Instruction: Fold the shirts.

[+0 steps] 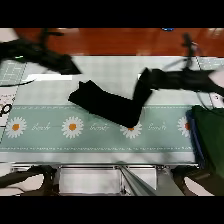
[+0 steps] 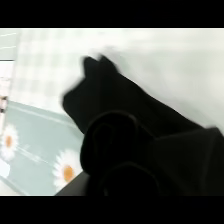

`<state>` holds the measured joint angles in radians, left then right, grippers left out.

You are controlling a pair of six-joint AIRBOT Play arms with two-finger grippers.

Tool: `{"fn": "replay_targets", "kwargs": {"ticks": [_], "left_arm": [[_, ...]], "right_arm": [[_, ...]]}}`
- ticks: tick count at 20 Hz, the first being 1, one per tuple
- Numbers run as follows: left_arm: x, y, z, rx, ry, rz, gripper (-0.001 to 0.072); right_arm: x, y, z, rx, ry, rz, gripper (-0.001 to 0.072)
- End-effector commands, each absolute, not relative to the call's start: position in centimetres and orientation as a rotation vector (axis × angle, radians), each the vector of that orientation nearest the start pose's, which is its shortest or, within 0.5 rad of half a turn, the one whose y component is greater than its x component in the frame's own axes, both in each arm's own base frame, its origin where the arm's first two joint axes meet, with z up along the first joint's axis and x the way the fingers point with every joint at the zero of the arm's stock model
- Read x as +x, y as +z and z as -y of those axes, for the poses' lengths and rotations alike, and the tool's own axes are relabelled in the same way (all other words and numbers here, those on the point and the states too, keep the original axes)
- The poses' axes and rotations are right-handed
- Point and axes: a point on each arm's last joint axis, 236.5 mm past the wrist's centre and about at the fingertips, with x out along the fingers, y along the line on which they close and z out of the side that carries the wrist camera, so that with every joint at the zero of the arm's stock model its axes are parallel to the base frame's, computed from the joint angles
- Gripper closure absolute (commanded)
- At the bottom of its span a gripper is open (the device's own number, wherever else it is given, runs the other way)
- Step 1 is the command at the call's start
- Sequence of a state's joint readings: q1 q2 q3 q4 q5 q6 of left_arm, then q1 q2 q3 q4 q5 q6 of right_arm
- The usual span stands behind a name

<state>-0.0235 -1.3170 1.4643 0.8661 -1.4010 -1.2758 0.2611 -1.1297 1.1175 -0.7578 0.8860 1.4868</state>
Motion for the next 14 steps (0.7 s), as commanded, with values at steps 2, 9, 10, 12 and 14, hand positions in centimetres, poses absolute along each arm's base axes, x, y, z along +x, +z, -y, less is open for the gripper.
{"fn": "replay_targets", "kwargs": {"ticks": [2,9,10,12,14], "left_arm": [[35.0,15.2,7.3,-0.335,-0.487,-0.979,0.0687],[33.3,15.7,7.3,-0.329,-0.48,-0.96,0.0687],[33.2,15.7,7.5,-0.326,-0.485,-0.96,0.0687],[33.6,15.7,7.6,-0.325,-0.48,-0.944,0.0687],[35.1,15.9,7.3,-0.38,-0.438,-0.891,0.0687]], "right_arm": [[42.4,9.5,-34.4,0.598,0.722,-0.992,0.0688],[45.0,4.2,-43.7,0.692,0.822,-1.116,0.0688],[45.2,3.8,-44.4,0.695,0.828,-1.123,0.0688],[45.4,3.2,-45.5,0.714,0.827,-1.137,0.0688],[45.1,2.7,-46.6,0.737,0.835,-1.156,0.0546]]}}
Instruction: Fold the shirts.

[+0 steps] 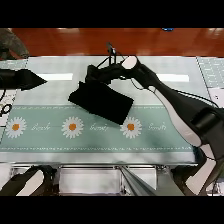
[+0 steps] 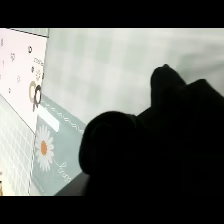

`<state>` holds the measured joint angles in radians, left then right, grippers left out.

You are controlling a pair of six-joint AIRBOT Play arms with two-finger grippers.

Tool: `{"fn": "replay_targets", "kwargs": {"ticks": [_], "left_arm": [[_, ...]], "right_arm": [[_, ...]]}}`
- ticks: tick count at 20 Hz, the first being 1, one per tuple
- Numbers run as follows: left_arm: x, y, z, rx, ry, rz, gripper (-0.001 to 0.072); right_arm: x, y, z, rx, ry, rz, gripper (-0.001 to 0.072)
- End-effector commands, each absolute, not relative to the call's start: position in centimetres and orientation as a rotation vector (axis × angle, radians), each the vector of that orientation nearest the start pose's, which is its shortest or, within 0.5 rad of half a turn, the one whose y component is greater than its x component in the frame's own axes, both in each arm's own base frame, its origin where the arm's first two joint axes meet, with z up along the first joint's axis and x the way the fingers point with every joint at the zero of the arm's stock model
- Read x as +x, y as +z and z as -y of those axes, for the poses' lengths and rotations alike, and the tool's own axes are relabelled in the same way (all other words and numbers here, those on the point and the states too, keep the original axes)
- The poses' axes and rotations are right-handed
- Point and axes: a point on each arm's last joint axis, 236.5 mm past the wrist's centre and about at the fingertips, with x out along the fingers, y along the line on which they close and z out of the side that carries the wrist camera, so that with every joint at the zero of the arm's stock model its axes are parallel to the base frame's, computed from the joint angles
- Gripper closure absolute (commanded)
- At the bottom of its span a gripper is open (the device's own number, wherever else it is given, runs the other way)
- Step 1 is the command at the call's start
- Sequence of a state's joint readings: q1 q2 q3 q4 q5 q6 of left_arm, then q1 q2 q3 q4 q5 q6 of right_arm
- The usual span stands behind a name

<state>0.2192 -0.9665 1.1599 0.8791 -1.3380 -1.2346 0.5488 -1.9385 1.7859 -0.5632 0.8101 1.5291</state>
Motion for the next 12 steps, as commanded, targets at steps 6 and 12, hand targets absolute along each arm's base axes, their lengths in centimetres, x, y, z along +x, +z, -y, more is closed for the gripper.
{"fn": "replay_targets", "kwargs": {"ticks": [6,12], "left_arm": [[35.5,14.1,8.3,-0.489,-0.449,-0.89,0.0687],[35.8,13.4,8.5,-0.493,-0.44,-0.881,0.0687]], "right_arm": [[43.7,3.9,-44.4,0.677,0.908,-1.222,0.0297],[41.1,6.8,-19.1,-0.005,0.46,-1.412,0.0307]]}}
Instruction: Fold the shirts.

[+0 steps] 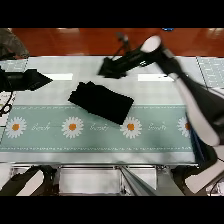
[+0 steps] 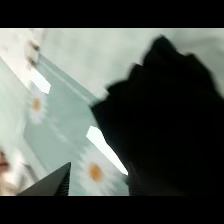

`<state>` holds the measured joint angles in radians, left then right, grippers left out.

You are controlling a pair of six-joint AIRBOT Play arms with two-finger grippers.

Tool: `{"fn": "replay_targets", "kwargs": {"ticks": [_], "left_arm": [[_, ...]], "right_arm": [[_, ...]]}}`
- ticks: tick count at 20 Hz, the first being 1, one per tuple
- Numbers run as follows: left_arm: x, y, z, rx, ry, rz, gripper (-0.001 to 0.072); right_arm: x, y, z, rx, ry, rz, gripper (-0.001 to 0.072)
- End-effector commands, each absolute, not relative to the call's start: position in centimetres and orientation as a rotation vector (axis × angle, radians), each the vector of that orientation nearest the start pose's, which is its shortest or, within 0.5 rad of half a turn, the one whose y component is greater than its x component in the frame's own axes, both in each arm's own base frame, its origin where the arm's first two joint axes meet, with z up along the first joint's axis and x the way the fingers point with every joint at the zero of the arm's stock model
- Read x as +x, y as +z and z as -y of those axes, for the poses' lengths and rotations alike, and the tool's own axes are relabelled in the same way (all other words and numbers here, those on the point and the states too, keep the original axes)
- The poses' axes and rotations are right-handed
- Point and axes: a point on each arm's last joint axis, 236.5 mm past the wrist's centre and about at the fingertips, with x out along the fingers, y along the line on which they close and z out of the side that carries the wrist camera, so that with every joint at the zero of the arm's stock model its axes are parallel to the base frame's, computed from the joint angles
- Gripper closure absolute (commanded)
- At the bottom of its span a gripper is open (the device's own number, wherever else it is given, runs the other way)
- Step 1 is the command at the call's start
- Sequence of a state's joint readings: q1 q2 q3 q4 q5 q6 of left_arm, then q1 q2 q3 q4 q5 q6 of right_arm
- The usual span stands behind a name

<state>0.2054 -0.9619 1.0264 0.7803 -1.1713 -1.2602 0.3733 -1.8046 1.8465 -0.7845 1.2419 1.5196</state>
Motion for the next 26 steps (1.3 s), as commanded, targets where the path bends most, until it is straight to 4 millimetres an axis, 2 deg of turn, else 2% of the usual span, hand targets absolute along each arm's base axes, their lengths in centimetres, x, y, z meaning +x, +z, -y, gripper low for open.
{"fn": "replay_targets", "kwargs": {"ticks": [1,2,3,4,5,7,9,12,15,17,20,23,26], "left_arm": [[35.9,13.4,8.6,-0.482,-0.445,-0.876,0.0687],[36.0,13.4,8.7,-0.479,-0.445,-0.87,0.0687],[36.1,13.2,8.9,-0.477,-0.447,-0.869,0.0687],[36.1,13.0,9.1,-0.475,-0.448,-0.871,0.0687],[35.9,12.6,9.4,-0.475,-0.453,-0.88,0.0687],[35.5,11.6,9.9,-0.48,-0.46,-0.905,0.0687],[34.9,10.1,10.1,-0.494,-0.455,-0.939,0.0687],[34.0,8.1,10.2,-0.515,-0.448,-0.987,0.0687],[34.4,6.8,9.7,-0.533,-0.408,-0.978,0.0687],[34.8,6.4,9.4,-0.545,-0.388,-0.973,0.0687],[34.8,6.1,9.5,-0.551,-0.388,-0.984,0.0687],[34.8,6.1,9.4,-0.55,-0.388,-0.983,0.0687],[34.8,6.1,9.4,-0.551,-0.388,-0.983,0.0687]], "right_arm": [[40.3,7.5,-10.4,-0.196,0.111,-1.425,0.0307],[39.1,9.1,-4.7,-0.297,-0.114,-1.392,0.0307],[37.7,9.8,-1.7,-0.298,-0.214,-1.345,0.0307],[36.3,8.9,-1.3,-0.215,-0.205,-1.307,0.0307],[35.0,7.2,-1.9,-0.102,-0.166,-1.281,0.0307],[32.6,2.7,-4.2,0.162,-0.077,-1.235,0.0303],[30.3,-1.6,-7.4,0.453,-0.012,-1.218,0.0303],[28.1,-5.9,-12.6,0.741,0.1,-1.237,0.0303],[28.5,-7.8,-16.1,0.839,0.175,-1.272,0.0303],[29.8,-8.7,-18.3,0.915,0.231,-1.29,0.0303],[32.4,-8.7,-20.9,1.018,0.331,-1.289,0.0303],[33.8,-9.3,-23.0,1.012,0.377,-1.323,0.0303],[34.3,-9.5,-26.8,0.972,0.472,-1.382,0.0303]]}}
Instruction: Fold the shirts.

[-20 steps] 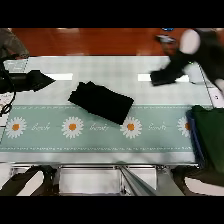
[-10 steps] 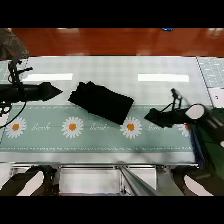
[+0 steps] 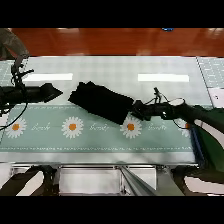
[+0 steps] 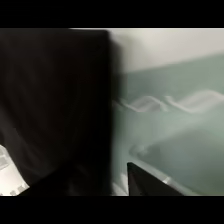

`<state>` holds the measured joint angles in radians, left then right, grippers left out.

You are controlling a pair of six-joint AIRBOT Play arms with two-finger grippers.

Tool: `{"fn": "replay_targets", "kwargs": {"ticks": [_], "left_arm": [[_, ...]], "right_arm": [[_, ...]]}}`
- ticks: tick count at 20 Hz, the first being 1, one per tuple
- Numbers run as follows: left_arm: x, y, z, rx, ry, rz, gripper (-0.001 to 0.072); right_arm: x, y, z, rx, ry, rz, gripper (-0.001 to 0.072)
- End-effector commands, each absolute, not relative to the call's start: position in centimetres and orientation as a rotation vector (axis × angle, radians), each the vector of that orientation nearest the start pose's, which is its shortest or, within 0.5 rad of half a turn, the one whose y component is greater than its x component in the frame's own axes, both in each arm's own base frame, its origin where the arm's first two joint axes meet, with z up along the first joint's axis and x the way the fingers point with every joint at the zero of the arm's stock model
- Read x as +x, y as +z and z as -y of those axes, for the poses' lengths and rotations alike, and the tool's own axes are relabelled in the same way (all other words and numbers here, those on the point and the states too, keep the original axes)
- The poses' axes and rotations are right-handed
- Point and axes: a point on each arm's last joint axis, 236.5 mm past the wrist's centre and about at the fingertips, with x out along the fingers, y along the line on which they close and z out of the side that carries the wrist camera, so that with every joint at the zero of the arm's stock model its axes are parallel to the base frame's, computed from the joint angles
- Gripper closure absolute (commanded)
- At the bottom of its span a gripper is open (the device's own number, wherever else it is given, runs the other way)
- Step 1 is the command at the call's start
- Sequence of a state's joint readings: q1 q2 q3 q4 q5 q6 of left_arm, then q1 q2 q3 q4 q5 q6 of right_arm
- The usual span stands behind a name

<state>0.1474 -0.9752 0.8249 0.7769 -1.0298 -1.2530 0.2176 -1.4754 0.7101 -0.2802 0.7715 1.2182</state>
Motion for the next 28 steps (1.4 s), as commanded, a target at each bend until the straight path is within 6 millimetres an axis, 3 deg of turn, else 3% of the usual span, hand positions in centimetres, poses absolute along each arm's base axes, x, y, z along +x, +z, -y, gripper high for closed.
{"fn": "replay_targets", "kwargs": {"ticks": [1,2,3,4,8,11,13,15,17,19,22,24,28], "left_arm": [[34.8,6.1,9.4,-0.551,-0.388,-0.983,0.0687],[34.8,6.1,9.5,-0.551,-0.388,-0.984,0.0687],[34.7,6.1,9.5,-0.551,-0.389,-0.985,0.0687],[34.7,6.1,9.5,-0.551,-0.39,-0.987,0.0687],[34.5,6.0,9.6,-0.551,-0.395,-0.995,0.0687],[34.0,5.8,10.9,-0.53,-0.43,-1.01,0.0687],[33.4,5.9,12.9,-0.5,-0.481,-1.022,0.0687],[33.0,6.0,15.1,-0.466,-0.531,-1.022,0.0687],[32.6,6.1,16.9,-0.439,-0.57,-1.017,0.0687],[32.4,6.3,17.9,-0.425,-0.591,-1.009,0.0687],[31.9,5.7,17.6,-0.389,-0.589,-1.033,0.0687],[31.3,5.3,16.8,-0.388,-0.585,-1.07,0.0687],[31.3,5.1,15.9,-0.405,-0.567,-1.084,0.0687]], "right_arm": [[34.4,-9.5,-28.0,0.961,0.499,-1.396,0.0304],[34.6,-9.4,-29.1,0.949,0.521,-1.403,0.0346],[34.9,-9.0,-29.9,0.93,0.547,-1.395,0.0465],[35.5,-8.3,-30.4,0.885,0.588,-1.367,0.0686],[39.3,-1.2,-31.4,0.738,0.73,-1.235,0.0689],[42.8,5.1,-29.8,0.465,0.705,-1.161,0.0689],[45.1,9.0,-26.6,0.298,0.594,-1.113,0.0689],[46.7,13.6,-24.2,0.275,0.549,-1.046,0.0689],[47.3,17.0,-21.4,0.301,0.523,-1.013,0.0689],[47.1,19.2,-17.7,0.32,0.473,-1.004,0.0689],[46.2,21.9,-10.5,0.353,0.362,-0.97,0.069],[45.1,23.7,-4.6,0.406,0.251,-0.937,0.069],[40.1,25.8,5.1,0.489,0.04,-0.927,0.069]]}}
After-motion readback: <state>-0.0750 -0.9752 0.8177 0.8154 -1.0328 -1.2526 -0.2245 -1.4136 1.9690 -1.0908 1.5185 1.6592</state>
